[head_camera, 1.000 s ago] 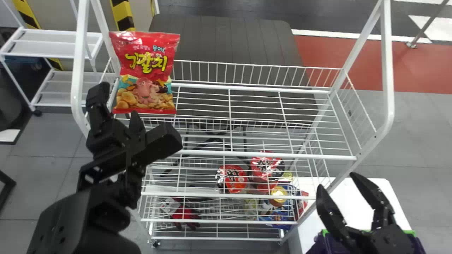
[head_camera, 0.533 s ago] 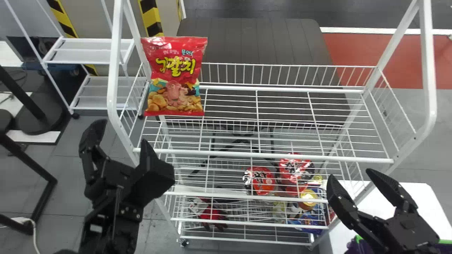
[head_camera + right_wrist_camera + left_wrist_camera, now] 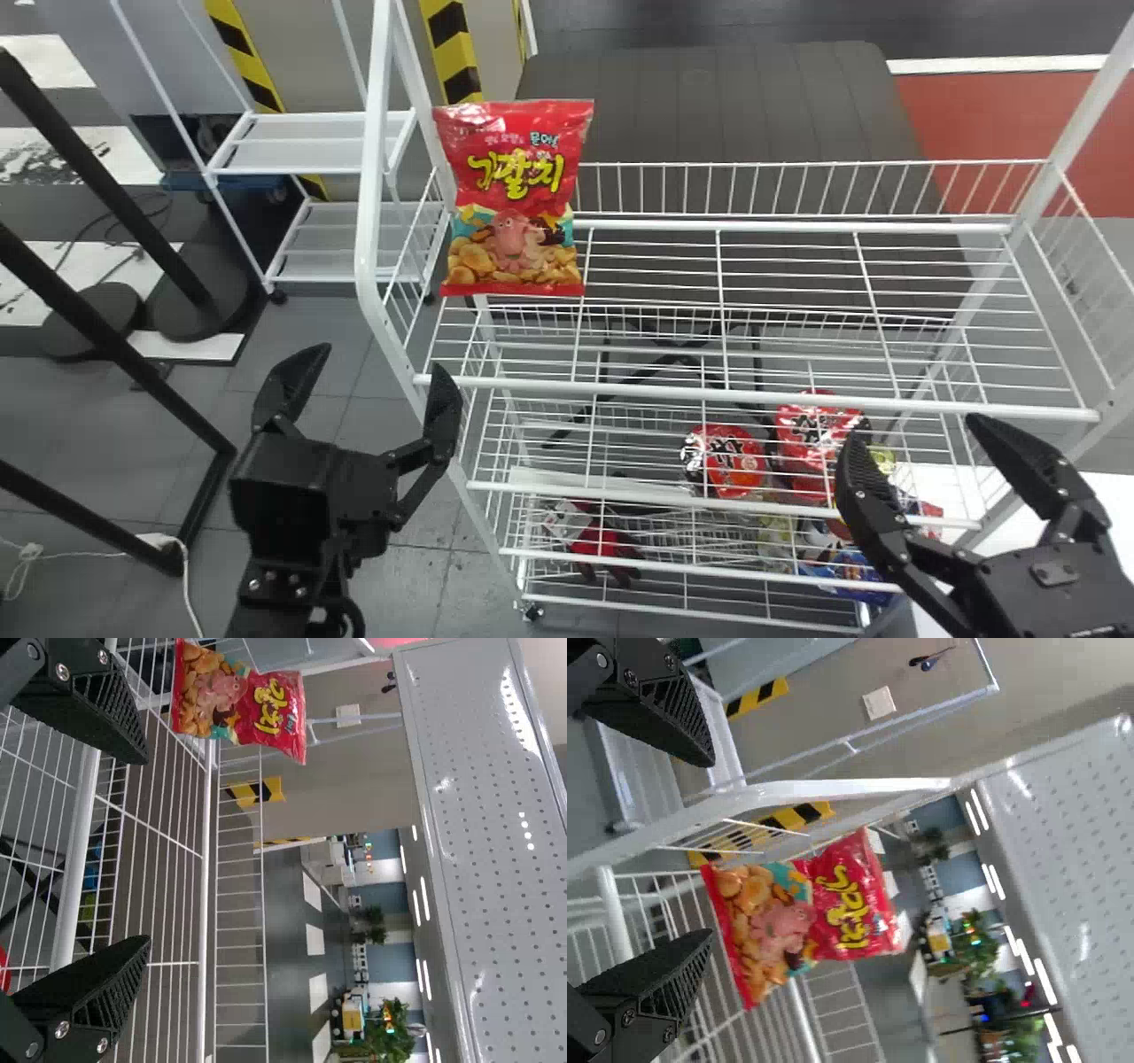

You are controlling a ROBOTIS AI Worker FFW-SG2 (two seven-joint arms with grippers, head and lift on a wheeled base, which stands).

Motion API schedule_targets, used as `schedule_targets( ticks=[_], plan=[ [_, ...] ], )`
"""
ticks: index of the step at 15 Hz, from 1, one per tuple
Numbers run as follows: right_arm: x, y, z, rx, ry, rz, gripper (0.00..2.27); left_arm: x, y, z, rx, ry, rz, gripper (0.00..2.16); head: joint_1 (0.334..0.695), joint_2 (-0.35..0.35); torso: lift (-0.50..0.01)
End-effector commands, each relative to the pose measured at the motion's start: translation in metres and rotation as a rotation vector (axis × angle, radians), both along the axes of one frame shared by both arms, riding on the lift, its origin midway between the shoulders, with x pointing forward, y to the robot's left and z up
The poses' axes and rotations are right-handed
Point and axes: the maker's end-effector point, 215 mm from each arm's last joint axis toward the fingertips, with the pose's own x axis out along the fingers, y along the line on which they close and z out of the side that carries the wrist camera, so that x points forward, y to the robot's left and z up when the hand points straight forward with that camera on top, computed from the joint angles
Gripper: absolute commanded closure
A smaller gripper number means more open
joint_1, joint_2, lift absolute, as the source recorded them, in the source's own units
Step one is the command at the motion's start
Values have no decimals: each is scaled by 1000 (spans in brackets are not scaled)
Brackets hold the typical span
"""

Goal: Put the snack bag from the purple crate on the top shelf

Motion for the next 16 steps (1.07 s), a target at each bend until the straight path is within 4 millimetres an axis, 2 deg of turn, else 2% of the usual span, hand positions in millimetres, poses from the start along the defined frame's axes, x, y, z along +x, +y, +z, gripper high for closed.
schedule_targets(
  ticks=[1,5,9,10,12,13,16],
  plan=[
    [4,1,0,0,-21,0,100,-5,2,-17,-52,37,10,157,695,143,0],
    [10,-7,-5,-9,-43,-5,107,-11,5,-45,-119,97,32,157,695,149,0],
    [14,-9,-6,-4,-44,-3,110,-16,10,-49,-138,100,57,161,695,152,0],
    [14,-8,-5,-2,-44,-1,110,-17,12,-41,-144,69,63,161,695,151,0],
    [13,-6,-6,2,-36,8,110,-21,13,7,-165,-117,56,161,695,154,0],
    [13,-6,-7,3,-33,7,110,-24,13,19,-171,-169,50,161,695,159,0],
    [14,-8,-4,4,-41,3,110,-27,15,16,-170,-164,60,161,695,161,0]
  ],
)
